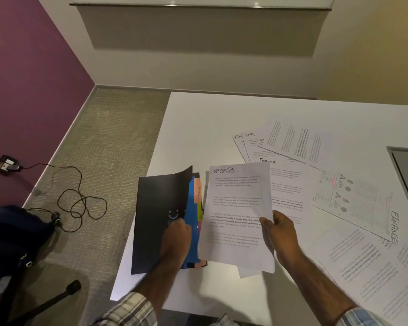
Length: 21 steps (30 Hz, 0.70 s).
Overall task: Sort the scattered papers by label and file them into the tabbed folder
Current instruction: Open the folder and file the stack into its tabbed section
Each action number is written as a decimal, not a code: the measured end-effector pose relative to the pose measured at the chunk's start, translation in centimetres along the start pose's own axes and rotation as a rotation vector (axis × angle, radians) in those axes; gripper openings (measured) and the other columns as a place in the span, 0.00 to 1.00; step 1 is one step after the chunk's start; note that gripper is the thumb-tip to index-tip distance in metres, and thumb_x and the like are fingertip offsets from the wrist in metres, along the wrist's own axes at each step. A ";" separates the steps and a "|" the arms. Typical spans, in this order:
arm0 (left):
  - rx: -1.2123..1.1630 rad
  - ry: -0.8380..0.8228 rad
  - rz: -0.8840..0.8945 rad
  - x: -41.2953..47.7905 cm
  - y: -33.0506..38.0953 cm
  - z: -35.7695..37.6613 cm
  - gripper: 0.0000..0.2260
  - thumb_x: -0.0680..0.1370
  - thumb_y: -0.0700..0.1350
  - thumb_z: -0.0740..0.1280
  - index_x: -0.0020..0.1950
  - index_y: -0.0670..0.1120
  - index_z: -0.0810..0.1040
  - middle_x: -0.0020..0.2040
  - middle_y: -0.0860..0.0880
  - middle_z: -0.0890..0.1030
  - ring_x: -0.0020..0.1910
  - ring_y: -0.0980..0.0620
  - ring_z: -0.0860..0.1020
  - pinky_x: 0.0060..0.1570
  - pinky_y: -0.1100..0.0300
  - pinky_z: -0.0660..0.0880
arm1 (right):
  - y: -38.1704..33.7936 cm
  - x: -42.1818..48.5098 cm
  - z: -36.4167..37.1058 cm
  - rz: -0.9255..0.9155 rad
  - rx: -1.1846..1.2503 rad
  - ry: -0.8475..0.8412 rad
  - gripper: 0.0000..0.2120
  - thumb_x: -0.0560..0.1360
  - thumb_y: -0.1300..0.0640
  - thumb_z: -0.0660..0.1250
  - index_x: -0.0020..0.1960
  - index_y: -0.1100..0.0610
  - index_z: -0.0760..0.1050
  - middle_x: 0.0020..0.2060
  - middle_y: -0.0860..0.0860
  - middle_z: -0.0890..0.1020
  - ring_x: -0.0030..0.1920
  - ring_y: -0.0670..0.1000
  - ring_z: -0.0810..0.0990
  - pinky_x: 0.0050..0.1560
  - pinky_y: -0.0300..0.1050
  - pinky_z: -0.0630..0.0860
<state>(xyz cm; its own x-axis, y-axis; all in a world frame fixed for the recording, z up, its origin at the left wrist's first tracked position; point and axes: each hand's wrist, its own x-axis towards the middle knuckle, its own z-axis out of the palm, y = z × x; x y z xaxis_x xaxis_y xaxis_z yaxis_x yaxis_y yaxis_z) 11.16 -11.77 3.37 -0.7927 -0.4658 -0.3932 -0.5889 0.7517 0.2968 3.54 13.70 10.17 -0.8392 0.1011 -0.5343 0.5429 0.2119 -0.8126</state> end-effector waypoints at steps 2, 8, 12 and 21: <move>-0.124 0.071 -0.025 0.1 -0.8 -0.2 0.12 0.83 0.44 0.61 0.39 0.45 0.72 0.41 0.45 0.82 0.38 0.50 0.82 0.35 0.55 0.80 | 0.0 0.2 1.2 -0.019 -0.028 -0.020 0.05 0.79 0.64 0.67 0.48 0.56 0.80 0.44 0.51 0.86 0.44 0.53 0.84 0.39 0.41 0.76; -0.326 0.087 -0.004 -1.1 -1.5 -1.7 0.12 0.82 0.43 0.63 0.38 0.49 0.70 0.38 0.52 0.77 0.37 0.52 0.81 0.32 0.67 0.77 | 0.0 0.0 5.3 -0.064 -0.131 -0.065 0.06 0.80 0.64 0.65 0.51 0.58 0.80 0.42 0.50 0.85 0.41 0.49 0.84 0.33 0.31 0.76; -0.375 0.068 0.042 -1.3 -1.5 -2.4 0.06 0.82 0.45 0.63 0.46 0.48 0.76 0.45 0.53 0.78 0.43 0.53 0.82 0.37 0.64 0.81 | -0.1 -0.2 7.8 -0.111 -0.285 -0.043 0.05 0.80 0.65 0.62 0.48 0.59 0.76 0.39 0.48 0.81 0.37 0.45 0.79 0.26 0.26 0.69; -0.444 0.085 0.117 -1.6 -1.5 -3.4 0.08 0.81 0.46 0.65 0.58 0.47 0.79 0.52 0.54 0.80 0.50 0.56 0.81 0.49 0.61 0.82 | 0.9 -0.3 12.4 -0.161 -0.409 -0.090 0.06 0.79 0.64 0.62 0.44 0.58 0.74 0.36 0.47 0.78 0.34 0.44 0.75 0.27 0.28 0.68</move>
<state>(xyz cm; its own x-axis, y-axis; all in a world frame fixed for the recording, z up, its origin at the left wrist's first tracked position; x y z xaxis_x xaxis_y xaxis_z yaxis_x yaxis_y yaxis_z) 12.76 -13.75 6.45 -0.8568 -0.4407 -0.2676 -0.4906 0.5374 0.6859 4.62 1.83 6.74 -0.8960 -0.0456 -0.4416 0.3338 0.5868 -0.7378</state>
